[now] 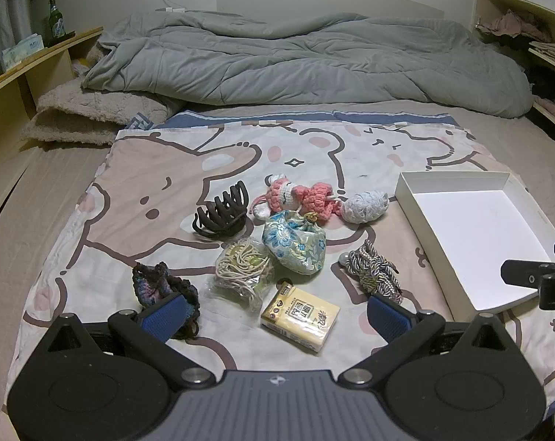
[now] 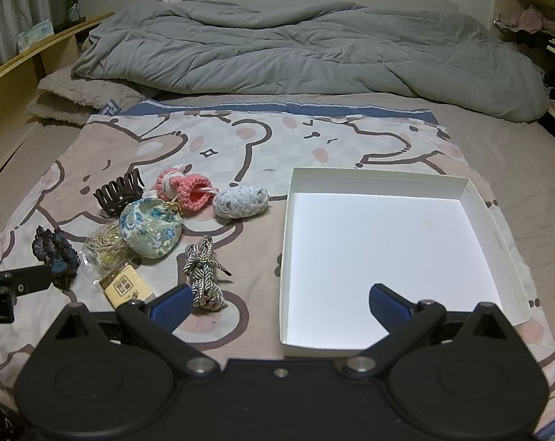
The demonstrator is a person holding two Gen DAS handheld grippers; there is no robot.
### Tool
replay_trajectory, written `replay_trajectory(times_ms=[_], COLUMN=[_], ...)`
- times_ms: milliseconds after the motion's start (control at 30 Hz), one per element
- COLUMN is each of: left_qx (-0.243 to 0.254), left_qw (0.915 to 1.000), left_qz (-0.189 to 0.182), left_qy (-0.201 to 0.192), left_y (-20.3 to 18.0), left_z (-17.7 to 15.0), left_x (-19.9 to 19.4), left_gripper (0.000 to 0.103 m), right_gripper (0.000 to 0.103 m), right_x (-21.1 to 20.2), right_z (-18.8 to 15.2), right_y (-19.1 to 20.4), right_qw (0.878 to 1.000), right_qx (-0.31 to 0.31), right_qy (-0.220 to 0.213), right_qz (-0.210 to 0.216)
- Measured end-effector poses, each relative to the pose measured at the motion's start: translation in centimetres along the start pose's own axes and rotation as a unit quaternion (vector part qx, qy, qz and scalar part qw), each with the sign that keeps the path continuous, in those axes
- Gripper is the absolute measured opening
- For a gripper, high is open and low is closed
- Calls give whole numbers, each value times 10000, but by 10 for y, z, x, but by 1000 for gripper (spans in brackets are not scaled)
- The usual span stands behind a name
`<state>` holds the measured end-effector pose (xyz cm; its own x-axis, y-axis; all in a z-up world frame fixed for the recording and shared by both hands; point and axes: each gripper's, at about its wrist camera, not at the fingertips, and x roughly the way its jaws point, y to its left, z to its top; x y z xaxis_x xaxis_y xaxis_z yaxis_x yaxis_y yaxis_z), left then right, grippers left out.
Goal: Organize objects
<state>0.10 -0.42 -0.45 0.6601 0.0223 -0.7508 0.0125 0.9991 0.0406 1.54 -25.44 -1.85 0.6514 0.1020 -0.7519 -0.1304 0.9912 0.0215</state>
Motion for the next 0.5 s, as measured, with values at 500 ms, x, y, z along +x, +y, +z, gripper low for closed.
replay_trajectory(times_ms=[500], left_qx=[-2], left_qw=[10000], left_qz=[1], left_qy=[5], left_y=[-1], left_z=[0], left_x=[0], left_gripper=[103], right_gripper=[103], right_x=[0], right_z=[0], right_y=[-3], right_qw=[10000], right_qx=[28], right_qy=[2], right_qz=[-8])
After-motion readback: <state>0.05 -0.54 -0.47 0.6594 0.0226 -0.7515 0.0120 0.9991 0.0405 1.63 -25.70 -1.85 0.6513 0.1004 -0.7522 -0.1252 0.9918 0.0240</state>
